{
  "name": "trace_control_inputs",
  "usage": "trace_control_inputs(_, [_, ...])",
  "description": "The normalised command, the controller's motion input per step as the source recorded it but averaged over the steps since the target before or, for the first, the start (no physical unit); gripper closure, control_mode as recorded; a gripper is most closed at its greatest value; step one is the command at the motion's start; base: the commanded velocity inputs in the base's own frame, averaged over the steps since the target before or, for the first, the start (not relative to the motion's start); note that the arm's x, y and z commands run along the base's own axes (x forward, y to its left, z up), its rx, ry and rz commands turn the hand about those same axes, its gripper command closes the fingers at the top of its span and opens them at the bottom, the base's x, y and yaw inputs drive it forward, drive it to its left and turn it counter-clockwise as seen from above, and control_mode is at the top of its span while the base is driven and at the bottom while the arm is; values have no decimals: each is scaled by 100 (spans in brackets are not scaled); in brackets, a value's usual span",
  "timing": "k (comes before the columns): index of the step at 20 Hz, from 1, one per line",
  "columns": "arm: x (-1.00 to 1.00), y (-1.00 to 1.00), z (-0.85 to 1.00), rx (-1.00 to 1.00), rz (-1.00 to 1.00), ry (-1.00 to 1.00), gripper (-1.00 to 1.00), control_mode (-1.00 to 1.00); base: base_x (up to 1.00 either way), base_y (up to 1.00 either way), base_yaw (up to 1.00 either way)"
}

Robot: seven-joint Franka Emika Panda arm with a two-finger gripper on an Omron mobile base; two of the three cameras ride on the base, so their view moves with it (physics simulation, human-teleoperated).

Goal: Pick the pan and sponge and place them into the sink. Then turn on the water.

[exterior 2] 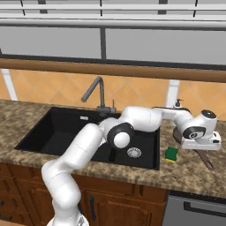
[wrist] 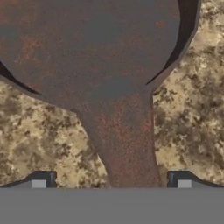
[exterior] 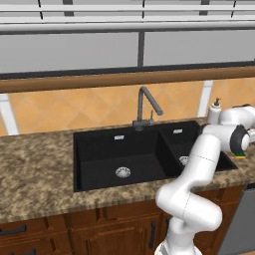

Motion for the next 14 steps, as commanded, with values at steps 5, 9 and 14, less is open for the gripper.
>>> trace_control_inputs(5, [18, -12, -10, 0, 2, 4, -100, -100, 0, 0, 0])
trace_control_inputs(9, [19, -19, -7, 0, 3, 3, -100, -100, 0, 0, 0])
trace_control_inputs(14, [12, -6, -17, 0, 2, 1, 100, -100, 0, 0, 0])
